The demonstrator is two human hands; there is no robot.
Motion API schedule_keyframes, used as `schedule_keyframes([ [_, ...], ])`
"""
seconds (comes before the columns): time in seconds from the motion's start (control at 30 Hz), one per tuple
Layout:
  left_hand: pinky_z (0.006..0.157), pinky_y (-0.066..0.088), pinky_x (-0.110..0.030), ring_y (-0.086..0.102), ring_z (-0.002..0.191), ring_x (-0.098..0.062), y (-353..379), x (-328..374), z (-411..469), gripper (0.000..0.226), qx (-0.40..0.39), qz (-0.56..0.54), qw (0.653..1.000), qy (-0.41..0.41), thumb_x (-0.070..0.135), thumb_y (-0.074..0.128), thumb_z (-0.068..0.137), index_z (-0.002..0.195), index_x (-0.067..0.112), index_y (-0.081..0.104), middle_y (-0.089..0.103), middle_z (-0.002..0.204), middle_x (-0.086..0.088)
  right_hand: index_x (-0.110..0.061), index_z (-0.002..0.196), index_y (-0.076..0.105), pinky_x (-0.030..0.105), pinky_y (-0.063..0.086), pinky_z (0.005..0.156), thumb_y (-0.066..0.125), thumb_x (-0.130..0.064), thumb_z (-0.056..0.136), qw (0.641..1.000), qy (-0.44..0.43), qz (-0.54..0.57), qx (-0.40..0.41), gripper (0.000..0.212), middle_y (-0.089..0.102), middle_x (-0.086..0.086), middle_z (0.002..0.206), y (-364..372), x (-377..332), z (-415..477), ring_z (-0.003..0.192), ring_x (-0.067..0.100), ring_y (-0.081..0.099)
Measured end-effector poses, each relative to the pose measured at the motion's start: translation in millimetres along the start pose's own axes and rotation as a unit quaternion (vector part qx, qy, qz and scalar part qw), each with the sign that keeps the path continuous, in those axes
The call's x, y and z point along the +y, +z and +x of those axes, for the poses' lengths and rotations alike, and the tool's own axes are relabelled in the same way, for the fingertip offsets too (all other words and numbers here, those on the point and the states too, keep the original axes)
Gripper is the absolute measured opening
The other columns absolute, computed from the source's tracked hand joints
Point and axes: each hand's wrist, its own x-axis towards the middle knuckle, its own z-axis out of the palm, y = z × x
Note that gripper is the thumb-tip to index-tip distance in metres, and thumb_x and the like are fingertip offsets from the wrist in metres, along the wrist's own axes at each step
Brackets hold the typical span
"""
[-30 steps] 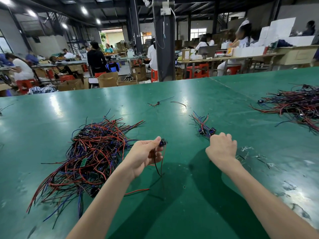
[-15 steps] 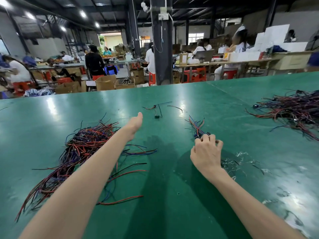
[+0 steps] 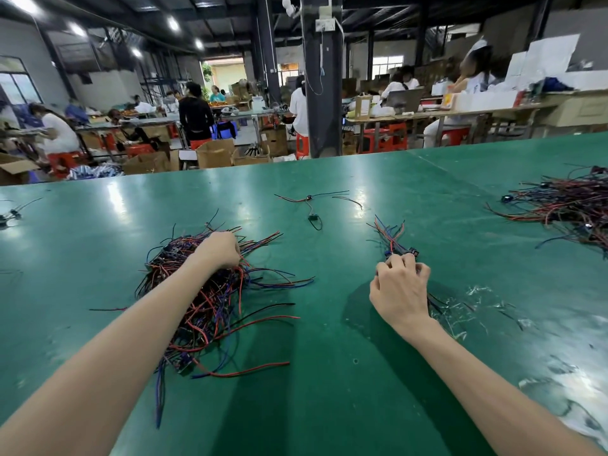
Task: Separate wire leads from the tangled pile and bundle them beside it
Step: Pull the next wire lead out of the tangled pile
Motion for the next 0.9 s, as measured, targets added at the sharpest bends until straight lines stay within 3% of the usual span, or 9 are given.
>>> schedule_keyframes([
  [0.1, 0.083, 0.054, -0.039, 0.065, 0.095, -0.033, 1, 1, -6, 0.03, 0.069, -0.024, 0.997, 0.0, -0.004, 0.054, 0.079, 0.094, 0.011, 0.076, 0.071, 0.099, -0.017, -0.014, 0.09, 0.066, 0.041, 0.029, 0.088, 0.049, -0.024, 0.085, 1.0, -0.003, 0.007, 0.011, 0.021, 0.06, 0.005, 0.104, 2, 2, 0, 0.104, 0.027, 0.045],
  [0.2, 0.083, 0.054, -0.04, 0.065, 0.094, -0.033, -2, 2, -7, 0.028, 0.101, -0.027, 0.994, 0.015, -0.003, 0.056, 0.08, 0.091, 0.013, 0.076, 0.071, 0.099, -0.015, -0.012, 0.087, 0.067, 0.041, 0.029, 0.086, 0.052, -0.022, 0.084, 1.0, -0.007, 0.014, 0.021, 0.018, 0.061, 0.006, 0.1, 3, 1, 0, 0.101, 0.028, 0.046],
  [0.3, 0.085, 0.053, -0.039, 0.064, 0.095, -0.032, -11, 0, -3, 0.025, 0.156, -0.103, 0.982, 0.03, 0.0, 0.053, 0.087, 0.096, 0.011, 0.073, 0.069, 0.101, -0.015, -0.013, 0.086, 0.068, 0.04, 0.029, 0.085, 0.052, -0.022, 0.084, 0.999, -0.011, 0.02, 0.025, 0.018, 0.062, 0.005, 0.099, 5, 0, 0, 0.1, 0.027, 0.046],
  [0.43, 0.064, 0.06, -0.029, 0.063, 0.064, -0.023, -22, 7, -6, 0.019, 0.173, -0.387, 0.906, 0.013, -0.006, 0.051, 0.091, 0.103, -0.002, 0.065, 0.06, 0.073, -0.011, -0.013, 0.086, 0.068, 0.04, 0.027, 0.084, 0.053, -0.022, 0.084, 0.999, -0.013, 0.033, 0.027, 0.018, 0.062, 0.005, 0.099, 8, 0, 2, 0.101, 0.027, 0.046],
  [0.5, 0.06, 0.059, -0.024, 0.063, 0.06, -0.021, -28, 12, -11, 0.018, 0.185, -0.466, 0.864, 0.039, -0.007, 0.052, 0.091, 0.106, -0.003, 0.062, 0.059, 0.072, -0.011, -0.012, 0.085, 0.069, 0.039, 0.027, 0.084, 0.055, -0.021, 0.083, 0.999, -0.013, 0.043, 0.029, 0.017, 0.063, 0.006, 0.098, 9, 0, 2, 0.101, 0.028, 0.047],
  [0.63, 0.064, 0.057, -0.021, 0.065, 0.061, -0.016, -44, 31, -25, 0.017, 0.176, -0.563, 0.801, 0.106, -0.006, 0.058, 0.089, 0.105, 0.0, 0.061, 0.062, 0.078, -0.013, -0.013, 0.087, 0.07, 0.039, 0.028, 0.084, 0.054, -0.021, 0.084, 0.998, -0.018, 0.053, 0.027, 0.017, 0.063, 0.005, 0.099, 10, 0, 2, 0.101, 0.027, 0.046],
  [0.8, 0.062, 0.056, -0.02, 0.067, 0.061, -0.01, -57, 57, -36, 0.023, 0.071, -0.587, 0.796, 0.128, -0.006, 0.061, 0.086, 0.109, -0.006, 0.061, 0.065, 0.083, -0.015, -0.015, 0.09, 0.07, 0.038, 0.029, 0.083, 0.053, -0.022, 0.084, 0.998, -0.024, 0.053, 0.024, 0.019, 0.063, 0.004, 0.1, 10, 0, 2, 0.103, 0.026, 0.046],
  [0.87, 0.076, 0.058, -0.026, 0.07, 0.082, -0.016, -61, 70, -35, 0.032, 0.059, -0.623, 0.77, 0.125, -0.005, 0.06, 0.087, 0.119, -0.006, 0.055, 0.064, 0.11, -0.024, -0.015, 0.091, 0.07, 0.038, 0.029, 0.084, 0.052, -0.022, 0.084, 0.998, -0.029, 0.048, 0.019, 0.02, 0.062, 0.004, 0.102, 9, 0, 2, 0.104, 0.026, 0.045],
  [0.9, 0.091, 0.053, -0.03, 0.065, 0.104, -0.02, -63, 76, -33, 0.048, 0.048, -0.631, 0.764, 0.127, -0.003, 0.06, 0.087, 0.133, 0.0, 0.045, 0.052, 0.132, -0.023, -0.015, 0.092, 0.07, 0.039, 0.029, 0.085, 0.052, -0.022, 0.084, 0.998, -0.032, 0.049, 0.016, 0.02, 0.062, 0.004, 0.102, 9, 0, 2, 0.105, 0.026, 0.045],
])
